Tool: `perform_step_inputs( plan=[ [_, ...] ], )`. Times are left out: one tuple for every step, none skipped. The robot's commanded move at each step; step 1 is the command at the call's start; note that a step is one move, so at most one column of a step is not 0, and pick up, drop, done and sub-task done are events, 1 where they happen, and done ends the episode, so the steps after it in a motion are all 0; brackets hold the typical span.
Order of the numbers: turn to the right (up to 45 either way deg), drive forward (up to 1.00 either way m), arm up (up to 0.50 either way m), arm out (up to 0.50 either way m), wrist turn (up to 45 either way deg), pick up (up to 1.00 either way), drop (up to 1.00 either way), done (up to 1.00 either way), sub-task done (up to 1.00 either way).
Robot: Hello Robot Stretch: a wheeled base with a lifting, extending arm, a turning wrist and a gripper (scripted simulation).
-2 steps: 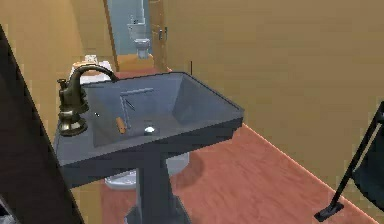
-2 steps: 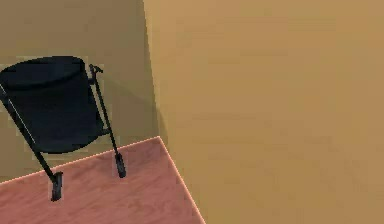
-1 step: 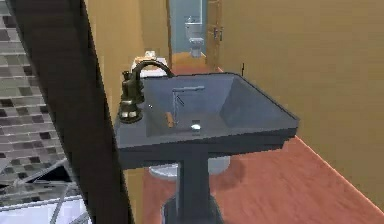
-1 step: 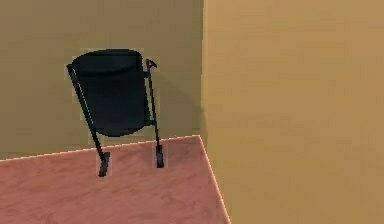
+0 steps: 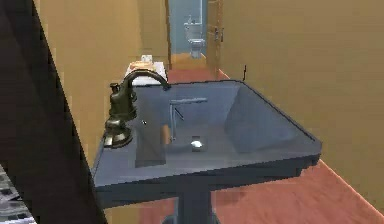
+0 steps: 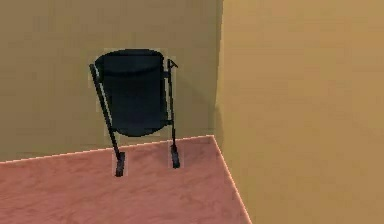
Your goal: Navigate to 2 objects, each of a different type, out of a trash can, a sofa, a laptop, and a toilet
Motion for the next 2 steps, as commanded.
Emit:
perform_step_inputs(
  plan=[
    [45.0, 0.0, 0.0, 0.0, 0.0, 0.0, 0.0, 0.0, 0.0],
    [18.0, 0.0, 0.0, 0.0, 0.0, 0.0, 0.0, 0.0, 0.0]
  ],
)
